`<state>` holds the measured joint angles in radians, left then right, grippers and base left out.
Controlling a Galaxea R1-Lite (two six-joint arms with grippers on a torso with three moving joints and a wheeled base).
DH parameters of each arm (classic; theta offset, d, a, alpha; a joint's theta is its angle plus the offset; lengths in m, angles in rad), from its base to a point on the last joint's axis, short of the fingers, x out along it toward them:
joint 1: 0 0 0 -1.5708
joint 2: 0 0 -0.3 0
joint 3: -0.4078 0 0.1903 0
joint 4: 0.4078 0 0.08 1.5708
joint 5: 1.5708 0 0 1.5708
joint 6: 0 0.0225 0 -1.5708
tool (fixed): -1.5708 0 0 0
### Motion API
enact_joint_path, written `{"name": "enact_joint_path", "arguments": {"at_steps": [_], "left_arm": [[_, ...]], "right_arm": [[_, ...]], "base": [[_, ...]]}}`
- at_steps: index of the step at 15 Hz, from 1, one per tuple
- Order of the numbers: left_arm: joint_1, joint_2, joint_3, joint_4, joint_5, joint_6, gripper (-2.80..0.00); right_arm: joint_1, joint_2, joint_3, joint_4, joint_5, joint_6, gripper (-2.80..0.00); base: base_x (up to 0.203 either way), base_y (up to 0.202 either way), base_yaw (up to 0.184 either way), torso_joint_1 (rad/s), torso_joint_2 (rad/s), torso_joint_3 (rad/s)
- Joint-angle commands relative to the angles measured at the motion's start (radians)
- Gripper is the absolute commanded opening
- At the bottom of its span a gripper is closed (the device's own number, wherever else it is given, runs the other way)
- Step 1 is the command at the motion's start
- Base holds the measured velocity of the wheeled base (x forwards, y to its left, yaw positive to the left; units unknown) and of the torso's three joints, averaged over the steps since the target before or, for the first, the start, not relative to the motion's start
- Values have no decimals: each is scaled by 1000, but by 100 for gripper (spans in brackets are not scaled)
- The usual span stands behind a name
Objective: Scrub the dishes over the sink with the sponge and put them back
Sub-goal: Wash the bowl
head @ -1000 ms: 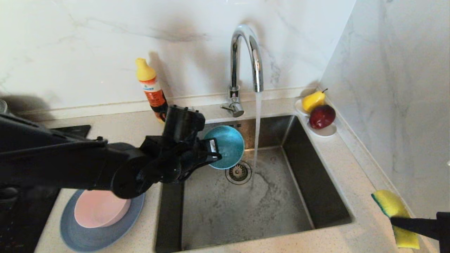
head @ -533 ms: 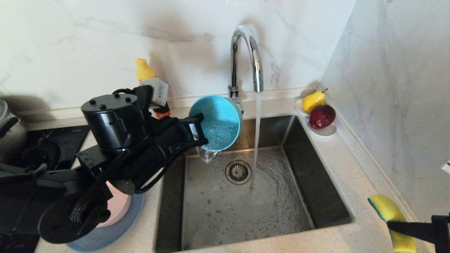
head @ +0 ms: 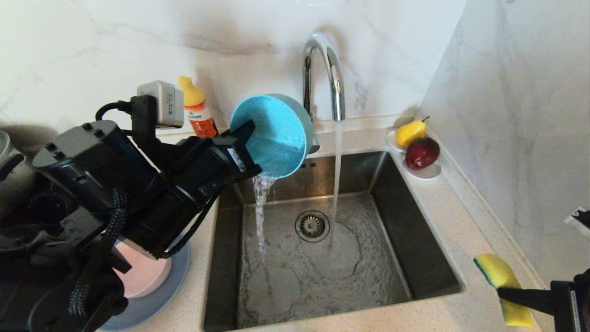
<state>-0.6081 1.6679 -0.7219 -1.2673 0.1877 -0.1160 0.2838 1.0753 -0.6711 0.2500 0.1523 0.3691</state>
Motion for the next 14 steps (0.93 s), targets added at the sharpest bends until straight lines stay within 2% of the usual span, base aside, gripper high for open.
{"name": "enact_joint_path", "arguments": {"at_steps": [1, 6, 11, 14], "left_arm": [[1, -2, 4, -74, -3, 0, -280], [1, -2, 24, -225, -5, -2, -280], [30, -26, 21, -234, -10, -4, -280], [52, -31, 24, -201, -41, -13, -280]], "right_arm": [[1, 0, 2, 3, 1, 2, -280], [1, -7, 2, 9, 1, 4, -280], [1, 2, 1, 8, 3, 4, -280], [4, -14, -5, 8, 3, 5, -280]], "base": [[0, 0, 0, 0, 0, 0], [0, 0, 0, 0, 0, 0], [0, 0, 0, 0, 0, 0], [0, 0, 0, 0, 0, 0]]}}
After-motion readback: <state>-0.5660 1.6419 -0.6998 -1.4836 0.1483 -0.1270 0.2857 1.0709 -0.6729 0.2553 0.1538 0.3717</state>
